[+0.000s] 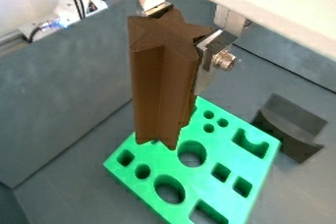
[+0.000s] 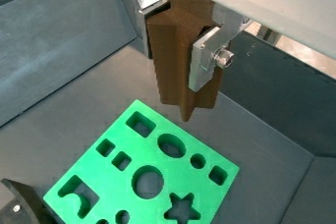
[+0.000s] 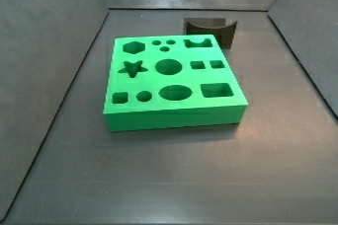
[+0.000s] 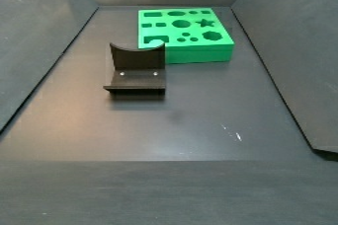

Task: Insert the star object.

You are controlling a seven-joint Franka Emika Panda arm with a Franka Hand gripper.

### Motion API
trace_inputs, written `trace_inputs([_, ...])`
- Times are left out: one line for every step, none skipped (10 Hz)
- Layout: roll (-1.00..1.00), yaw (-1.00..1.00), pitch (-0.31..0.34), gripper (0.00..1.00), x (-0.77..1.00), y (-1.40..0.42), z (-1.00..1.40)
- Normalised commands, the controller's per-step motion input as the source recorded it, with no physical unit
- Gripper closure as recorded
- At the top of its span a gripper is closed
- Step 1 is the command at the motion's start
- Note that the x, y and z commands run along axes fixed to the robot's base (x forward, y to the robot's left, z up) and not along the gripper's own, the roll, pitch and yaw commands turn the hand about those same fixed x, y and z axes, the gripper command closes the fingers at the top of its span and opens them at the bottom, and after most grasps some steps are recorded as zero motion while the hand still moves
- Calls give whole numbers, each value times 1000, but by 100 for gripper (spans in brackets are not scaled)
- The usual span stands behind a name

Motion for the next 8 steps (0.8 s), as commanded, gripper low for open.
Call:
trace_inputs([14, 111, -46, 100, -489, 229, -1000])
trace_inputs([10, 0, -33, 100, -300, 283, -1000])
trace_inputs([10, 0, -4, 100, -174, 326, -1000])
trace_inputs([9, 0, 0, 100, -151, 340, -1000])
trace_inputs([9, 0, 0, 100, -131, 329, -1000])
trace_inputs([10, 0, 0, 100, -3, 277, -1000])
trace_inputs([0, -6, 0, 100, 0, 226, -1000])
trace_inputs([0, 0, -6, 100, 0, 203, -1000])
